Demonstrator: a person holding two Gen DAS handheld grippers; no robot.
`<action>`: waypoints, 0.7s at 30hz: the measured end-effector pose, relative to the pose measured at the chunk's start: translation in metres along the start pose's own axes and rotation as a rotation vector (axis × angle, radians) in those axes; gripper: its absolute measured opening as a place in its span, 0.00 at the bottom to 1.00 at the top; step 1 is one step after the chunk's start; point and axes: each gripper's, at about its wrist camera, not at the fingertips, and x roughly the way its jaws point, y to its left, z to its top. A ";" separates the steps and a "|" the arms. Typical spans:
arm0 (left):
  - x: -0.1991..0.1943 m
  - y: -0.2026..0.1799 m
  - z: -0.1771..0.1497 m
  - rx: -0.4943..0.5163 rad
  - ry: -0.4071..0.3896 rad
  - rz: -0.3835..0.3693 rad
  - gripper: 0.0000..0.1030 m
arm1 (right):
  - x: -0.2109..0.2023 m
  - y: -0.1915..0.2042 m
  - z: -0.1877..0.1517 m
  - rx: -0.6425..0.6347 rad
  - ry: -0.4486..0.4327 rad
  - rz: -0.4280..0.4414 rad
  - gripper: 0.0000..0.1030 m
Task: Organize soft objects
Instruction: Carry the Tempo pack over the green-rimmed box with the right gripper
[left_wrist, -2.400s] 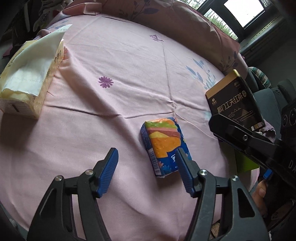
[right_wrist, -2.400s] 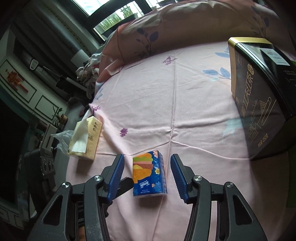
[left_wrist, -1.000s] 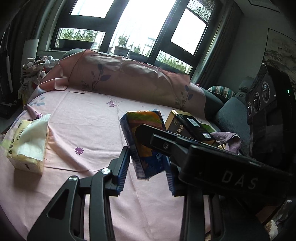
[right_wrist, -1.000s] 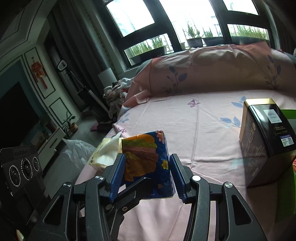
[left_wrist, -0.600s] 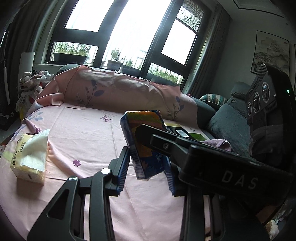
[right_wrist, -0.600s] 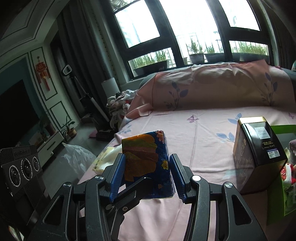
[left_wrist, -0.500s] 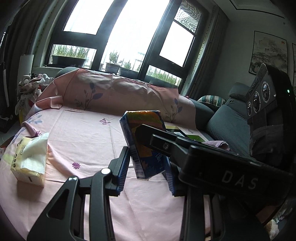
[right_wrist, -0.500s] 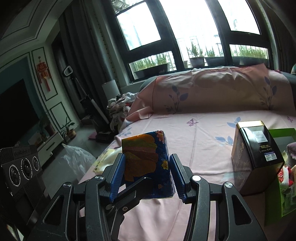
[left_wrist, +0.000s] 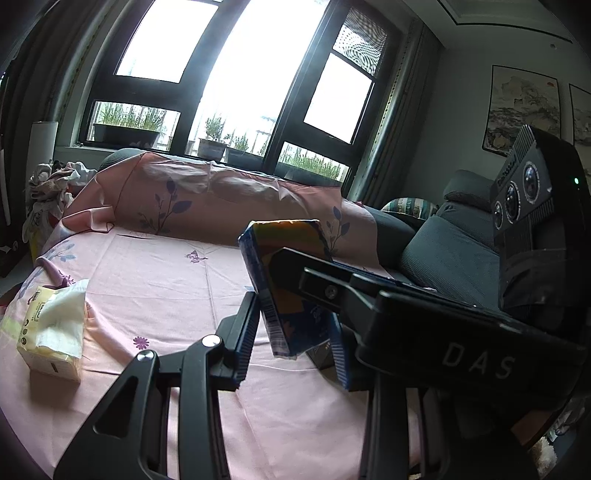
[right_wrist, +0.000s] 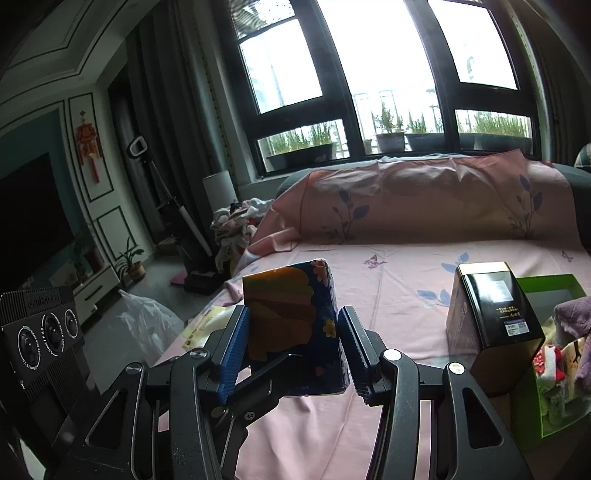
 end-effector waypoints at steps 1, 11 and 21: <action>0.000 -0.001 0.000 0.000 -0.004 -0.003 0.33 | -0.001 0.000 0.000 -0.001 -0.003 -0.004 0.51; 0.002 -0.025 0.007 0.038 -0.027 -0.028 0.33 | -0.023 -0.008 0.005 0.005 -0.049 -0.024 0.51; 0.014 -0.060 0.018 0.109 -0.015 -0.048 0.33 | -0.048 -0.032 0.012 0.047 -0.106 -0.037 0.51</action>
